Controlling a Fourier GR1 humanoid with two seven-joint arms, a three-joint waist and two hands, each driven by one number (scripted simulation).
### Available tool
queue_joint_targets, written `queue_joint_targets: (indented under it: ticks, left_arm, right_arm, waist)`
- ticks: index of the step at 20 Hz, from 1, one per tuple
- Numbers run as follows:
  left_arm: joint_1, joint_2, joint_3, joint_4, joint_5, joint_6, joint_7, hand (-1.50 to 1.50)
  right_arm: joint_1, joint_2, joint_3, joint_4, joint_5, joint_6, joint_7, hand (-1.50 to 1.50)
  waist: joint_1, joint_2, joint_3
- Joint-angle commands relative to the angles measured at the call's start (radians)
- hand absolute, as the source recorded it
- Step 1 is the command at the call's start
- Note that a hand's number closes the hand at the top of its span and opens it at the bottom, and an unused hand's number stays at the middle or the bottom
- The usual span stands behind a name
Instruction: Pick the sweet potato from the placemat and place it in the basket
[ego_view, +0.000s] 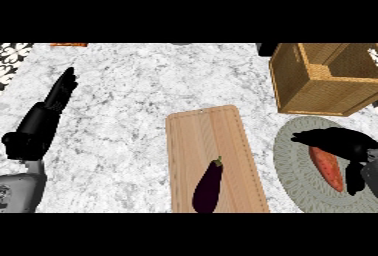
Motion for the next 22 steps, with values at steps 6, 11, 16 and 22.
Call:
queue_joint_targets:
  ticks: [6, 11, 16, 22]
  left_arm:
    - [0.016, -0.025, 0.009, 0.000, -0.026, -0.020, -0.016, 0.00]
    - [0.051, -0.069, -0.034, -0.101, -0.069, 0.012, 0.040, 0.00]
    - [0.024, -0.008, 0.048, -0.051, 0.010, -0.078, 0.024, 0.00]
    - [0.043, -0.039, 0.027, -0.061, -0.021, -0.049, 0.018, 0.00]
  right_arm:
    - [0.002, 0.067, -0.024, 0.139, 0.106, -0.103, -0.053, -1.50]
    - [-0.081, 0.081, -0.069, 0.216, 0.104, -0.016, -0.071, 1.50]
    - [-0.012, 0.078, -0.065, 0.180, 0.134, -0.102, -0.113, 1.50]
    - [0.021, 0.130, -0.059, 0.224, 0.171, -0.278, -0.146, 1.50]
  waist:
    - [0.001, 0.001, 0.000]
    - [0.007, 0.000, 0.000]
    - [0.002, 0.000, 0.000]
    - [0.003, 0.000, 0.001]
